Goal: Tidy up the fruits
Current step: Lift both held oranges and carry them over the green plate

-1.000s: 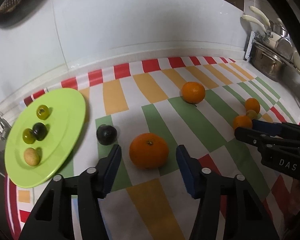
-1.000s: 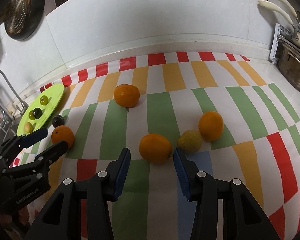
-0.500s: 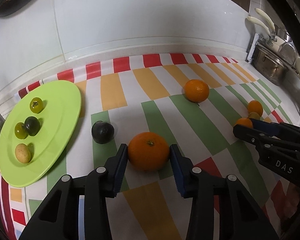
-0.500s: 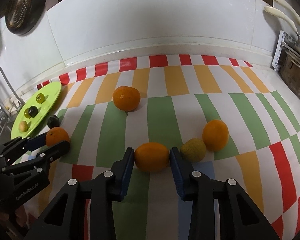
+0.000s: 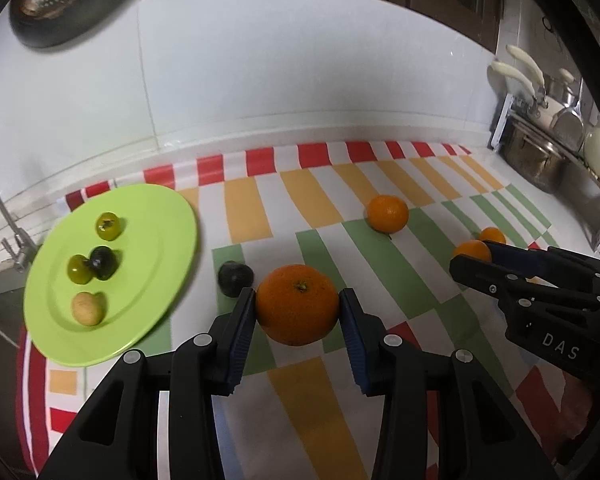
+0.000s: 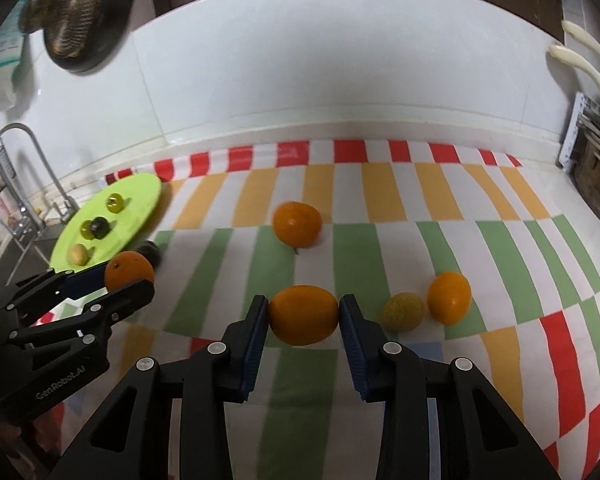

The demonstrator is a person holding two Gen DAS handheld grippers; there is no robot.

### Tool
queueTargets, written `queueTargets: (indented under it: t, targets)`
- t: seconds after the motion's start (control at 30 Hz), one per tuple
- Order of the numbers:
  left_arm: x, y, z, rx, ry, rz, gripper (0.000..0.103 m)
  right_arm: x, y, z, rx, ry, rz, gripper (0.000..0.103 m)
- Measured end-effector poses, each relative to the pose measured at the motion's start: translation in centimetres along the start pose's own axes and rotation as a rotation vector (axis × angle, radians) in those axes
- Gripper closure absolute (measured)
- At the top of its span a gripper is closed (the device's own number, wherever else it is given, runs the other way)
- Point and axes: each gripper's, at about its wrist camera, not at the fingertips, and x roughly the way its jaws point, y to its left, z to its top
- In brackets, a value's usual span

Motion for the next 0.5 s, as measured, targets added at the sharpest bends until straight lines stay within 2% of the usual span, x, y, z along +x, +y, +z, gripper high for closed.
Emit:
queueTargets:
  t: [0.5]
  targets:
    - [-5.0, 2.6, -0.4, -0.061, -0.082, 0.075, 0.062, -2.7, 4.8, 1.6, -0.118, -0.083, 0.105, 0.065]
